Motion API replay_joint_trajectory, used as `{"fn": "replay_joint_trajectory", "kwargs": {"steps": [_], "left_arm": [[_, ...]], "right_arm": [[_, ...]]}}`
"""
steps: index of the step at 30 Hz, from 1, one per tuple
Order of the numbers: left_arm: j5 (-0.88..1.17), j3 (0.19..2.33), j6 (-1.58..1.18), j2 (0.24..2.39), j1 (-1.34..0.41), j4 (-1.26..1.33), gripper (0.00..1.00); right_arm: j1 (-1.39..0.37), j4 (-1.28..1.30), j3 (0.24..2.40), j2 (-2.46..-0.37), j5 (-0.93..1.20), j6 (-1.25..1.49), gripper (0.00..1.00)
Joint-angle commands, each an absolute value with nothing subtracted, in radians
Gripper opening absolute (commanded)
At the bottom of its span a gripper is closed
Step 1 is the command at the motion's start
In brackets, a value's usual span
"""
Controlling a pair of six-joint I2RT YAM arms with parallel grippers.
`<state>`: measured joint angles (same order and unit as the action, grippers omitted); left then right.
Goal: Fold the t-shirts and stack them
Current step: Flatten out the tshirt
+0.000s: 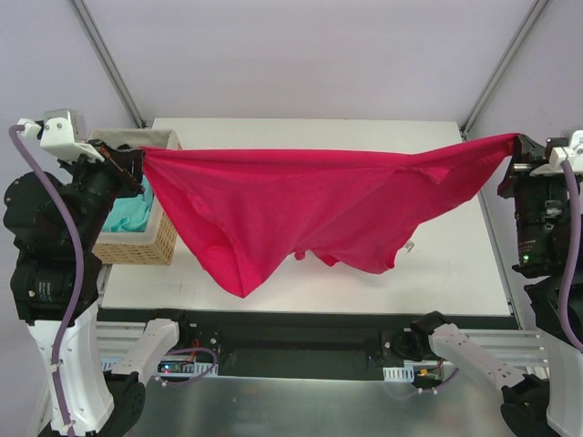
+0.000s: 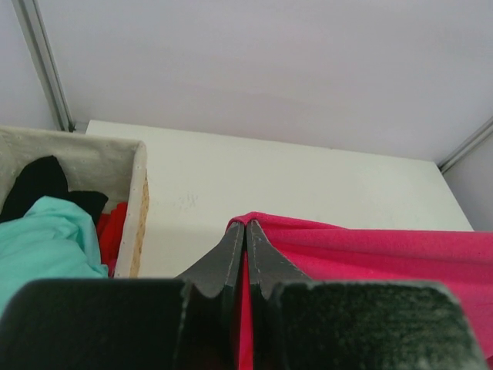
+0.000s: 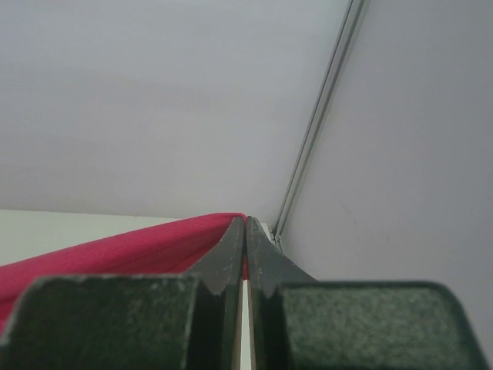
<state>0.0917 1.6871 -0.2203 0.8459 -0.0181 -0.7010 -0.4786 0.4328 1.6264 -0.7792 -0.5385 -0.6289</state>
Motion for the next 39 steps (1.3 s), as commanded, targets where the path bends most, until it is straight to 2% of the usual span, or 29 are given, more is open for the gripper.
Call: {"fn": "replay_joint_trajectory", "kwargs": {"steps": [1,25,39], "left_arm": [[0.025,1.663,-0.207,0.851,-0.012,-0.703,0.0],[-0.113,1.675,-0.163,0.859,-0.012,-0.788,0.0],[-0.084,1.718,-0.173,0.845,-0.012,-0.776,0.0]], "right_arm": [[-0.48,0.422,1.628,-0.798,-0.615,-0.632,0.01],[-0.479,0.439,1.56,-0.779,-0.775,-0.643,0.01],[-0.48,0.368,1.606,-0.768,-0.678,-0.71,0.01]]}}
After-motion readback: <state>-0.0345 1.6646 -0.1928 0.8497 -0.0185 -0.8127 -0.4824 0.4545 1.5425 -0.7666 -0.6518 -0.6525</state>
